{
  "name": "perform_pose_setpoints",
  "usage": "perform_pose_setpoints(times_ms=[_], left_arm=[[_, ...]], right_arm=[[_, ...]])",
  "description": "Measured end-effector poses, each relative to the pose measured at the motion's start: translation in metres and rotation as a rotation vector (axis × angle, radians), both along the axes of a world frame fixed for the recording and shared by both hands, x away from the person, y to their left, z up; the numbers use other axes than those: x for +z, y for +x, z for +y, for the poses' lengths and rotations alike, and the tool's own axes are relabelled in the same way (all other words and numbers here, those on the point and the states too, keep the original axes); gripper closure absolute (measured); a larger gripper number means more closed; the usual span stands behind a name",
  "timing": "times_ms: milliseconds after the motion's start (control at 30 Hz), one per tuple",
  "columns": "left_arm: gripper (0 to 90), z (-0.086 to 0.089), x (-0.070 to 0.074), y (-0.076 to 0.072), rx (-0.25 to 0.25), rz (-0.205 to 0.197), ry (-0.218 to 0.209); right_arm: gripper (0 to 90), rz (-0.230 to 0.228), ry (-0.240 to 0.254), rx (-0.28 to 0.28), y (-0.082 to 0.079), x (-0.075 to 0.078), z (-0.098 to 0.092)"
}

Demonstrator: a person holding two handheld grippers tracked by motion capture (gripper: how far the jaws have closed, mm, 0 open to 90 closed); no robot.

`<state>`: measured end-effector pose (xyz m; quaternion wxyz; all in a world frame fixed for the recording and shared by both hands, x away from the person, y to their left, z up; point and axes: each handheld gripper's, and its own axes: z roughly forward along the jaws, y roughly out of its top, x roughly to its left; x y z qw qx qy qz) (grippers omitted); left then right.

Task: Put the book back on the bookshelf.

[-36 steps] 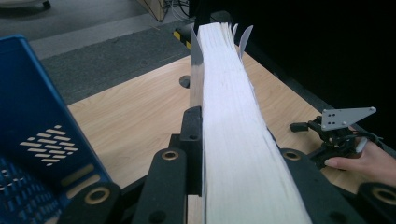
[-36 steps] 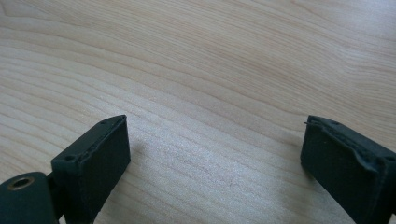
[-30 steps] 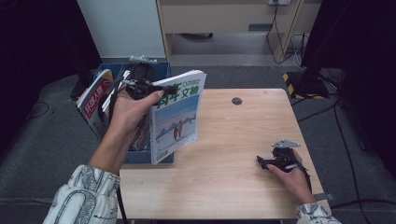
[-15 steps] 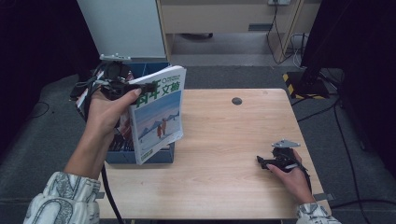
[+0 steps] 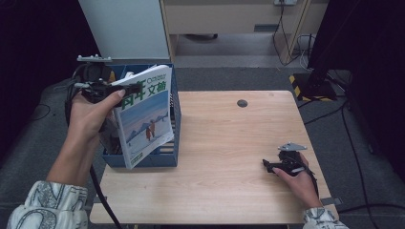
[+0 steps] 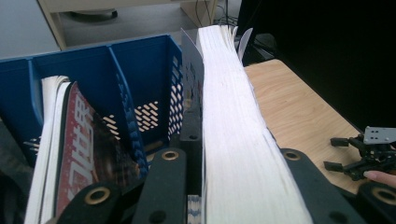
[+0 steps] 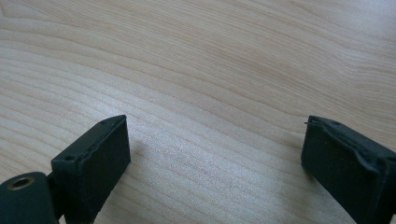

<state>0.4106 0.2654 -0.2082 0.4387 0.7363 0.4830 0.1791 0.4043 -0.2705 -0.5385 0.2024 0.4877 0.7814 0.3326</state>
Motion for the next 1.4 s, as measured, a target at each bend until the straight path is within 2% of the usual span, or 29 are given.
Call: perform_pose_setpoints(times_ms=[433,533,767,1000,1400], left_arm=[[73.4,-0.001,-0.011,0.03,0.067,0.019,-0.001],[73.4,-0.002,-0.016,0.032,0.082,0.008,0.002],[73.4,0.003,-0.025,0.039,0.119,0.025,-0.019],[73.4,0.001,-0.026,0.046,0.137,0.026,-0.023],[73.4,-0.012,-0.027,0.057,0.148,0.028,-0.024]], right_arm=[[8.8,-0.008,0.002,-0.014,-0.002,0.0,0.002],[8.8,-0.007,-0.002,-0.016,-0.003,0.0,0.002],[8.8,-0.005,-0.002,-0.016,-0.003,0.0,0.002],[8.7,-0.004,-0.001,-0.016,-0.003,0.0,0.002],[8.7,-0.004,0.0,-0.015,-0.003,0.0,0.002]])
